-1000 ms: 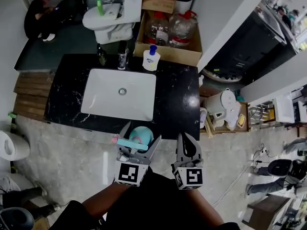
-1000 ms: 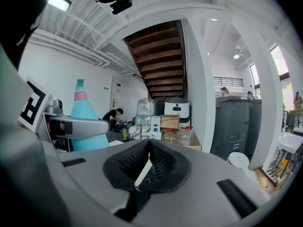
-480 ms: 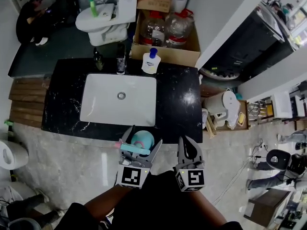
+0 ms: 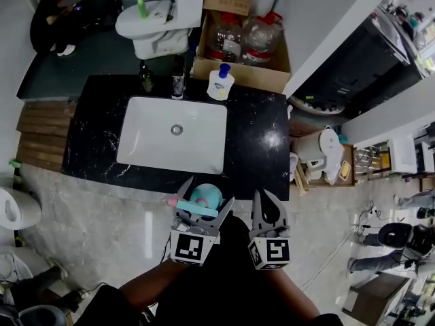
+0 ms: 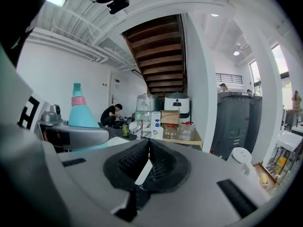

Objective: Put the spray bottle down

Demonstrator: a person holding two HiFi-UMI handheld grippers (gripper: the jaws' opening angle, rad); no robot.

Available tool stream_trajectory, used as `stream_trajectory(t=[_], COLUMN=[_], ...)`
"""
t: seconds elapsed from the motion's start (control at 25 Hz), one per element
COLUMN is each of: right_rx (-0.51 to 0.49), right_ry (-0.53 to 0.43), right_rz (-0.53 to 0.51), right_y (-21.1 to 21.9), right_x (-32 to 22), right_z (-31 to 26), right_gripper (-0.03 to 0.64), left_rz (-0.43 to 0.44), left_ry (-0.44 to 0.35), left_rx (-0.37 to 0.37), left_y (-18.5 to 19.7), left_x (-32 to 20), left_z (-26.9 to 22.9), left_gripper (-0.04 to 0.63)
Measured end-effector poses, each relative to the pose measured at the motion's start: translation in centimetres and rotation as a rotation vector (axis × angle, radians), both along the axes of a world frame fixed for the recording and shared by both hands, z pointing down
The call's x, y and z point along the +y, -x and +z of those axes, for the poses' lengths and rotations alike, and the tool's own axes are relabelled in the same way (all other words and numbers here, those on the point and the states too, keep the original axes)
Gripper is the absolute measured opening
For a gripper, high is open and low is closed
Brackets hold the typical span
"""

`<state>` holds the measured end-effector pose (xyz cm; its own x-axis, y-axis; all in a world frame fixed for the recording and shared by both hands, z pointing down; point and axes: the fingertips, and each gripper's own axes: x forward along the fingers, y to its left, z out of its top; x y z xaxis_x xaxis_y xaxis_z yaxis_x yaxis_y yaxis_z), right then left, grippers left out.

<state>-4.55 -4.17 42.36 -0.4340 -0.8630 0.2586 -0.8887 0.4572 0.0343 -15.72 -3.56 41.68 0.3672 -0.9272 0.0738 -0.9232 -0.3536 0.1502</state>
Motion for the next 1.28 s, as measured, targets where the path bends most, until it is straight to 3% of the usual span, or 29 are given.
stream_trajectory(t=[0.32, 0.56, 0.72, 1.04, 1.28], right_rx=[-0.031, -0.064, -0.024, -0.054, -0.055], right_ry=[-0.012, -0.021, -0.076, -0.079, -0.057], right_rz=[-0.006, 0.031, 0.034, 0.055, 0.073], right_y=[-1.6, -4.3, -5.9, -9.0, -11.0], right_x=[-1.2, -4.4, -7.0, -12.2, -15.7], right_z=[-0.1, 0.0, -1.1, -0.8, 0.0], right_gripper=[0.015, 0.015, 0.015, 0.015, 0.015], left_rz=[0.004, 0.046, 0.069, 0.155, 0.137], left_ry=[0.018, 0.022, 0.0, 0.031, 0.062], left_rx=[-0.042, -0.092, -0.153, -0.174, -0.164], left_y=[-1.9, -4.7, -6.4, -10.7, -12.4], left_x=[-1.1, -4.6, -7.9, -13.8, -17.1], left_z=[0.7, 1.0, 0.8, 3.0, 4.8], left_gripper=[0.422, 0.422, 0.422, 0.422, 0.422])
